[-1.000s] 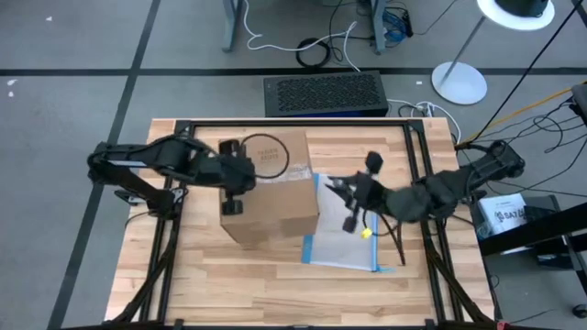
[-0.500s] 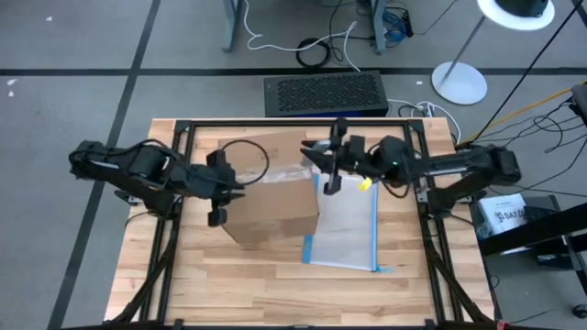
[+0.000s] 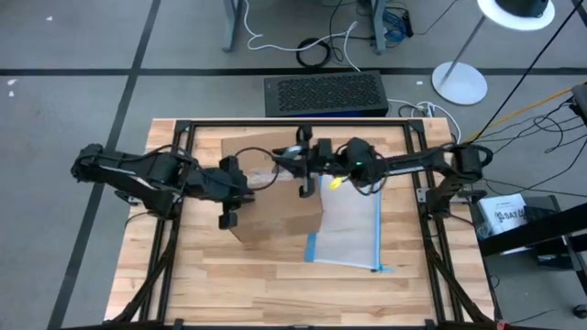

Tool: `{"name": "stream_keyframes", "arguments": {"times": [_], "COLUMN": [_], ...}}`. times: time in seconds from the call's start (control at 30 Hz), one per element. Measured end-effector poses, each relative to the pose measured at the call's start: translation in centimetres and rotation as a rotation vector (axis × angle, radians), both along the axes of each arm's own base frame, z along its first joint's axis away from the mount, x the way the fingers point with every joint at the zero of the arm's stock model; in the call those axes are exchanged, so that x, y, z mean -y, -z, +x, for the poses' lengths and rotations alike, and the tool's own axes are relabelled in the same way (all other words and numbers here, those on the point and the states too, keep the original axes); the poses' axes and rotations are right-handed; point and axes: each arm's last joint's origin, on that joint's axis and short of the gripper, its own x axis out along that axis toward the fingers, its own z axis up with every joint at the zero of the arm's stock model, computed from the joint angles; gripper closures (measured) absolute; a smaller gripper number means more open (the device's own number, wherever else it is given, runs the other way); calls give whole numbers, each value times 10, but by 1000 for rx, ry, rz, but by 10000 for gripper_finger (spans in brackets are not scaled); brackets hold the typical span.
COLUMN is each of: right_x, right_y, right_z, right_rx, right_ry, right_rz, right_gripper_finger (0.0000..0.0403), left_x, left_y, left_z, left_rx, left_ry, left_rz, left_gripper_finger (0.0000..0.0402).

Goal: Unpack boxes
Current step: Open the cardboard box using the gray cutter

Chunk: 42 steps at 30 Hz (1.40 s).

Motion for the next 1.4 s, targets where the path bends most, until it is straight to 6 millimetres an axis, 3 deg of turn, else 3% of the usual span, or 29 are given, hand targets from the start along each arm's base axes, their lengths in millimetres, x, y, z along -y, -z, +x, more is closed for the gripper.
{"name": "stream_keyframes", "arguments": {"times": [0.53,1.1,1.4], "right_x": [16,15,5], "right_y": [-6,0,-11], "right_z": [25,27,10], "right_rx": [-197,-286,-427], "right_ry": [-2,-34,0], "right_rz": [79,126,72], "right_gripper_finger": [340,340,341], "left_x": [1,2,2], "left_y": [0,-1,15], "left_z": [3,4,5], "left_rx": [16,28,-13], "left_ry": [49,68,67], "left_rz": [4,-5,0], "left_gripper_finger": [313,313,313]}}
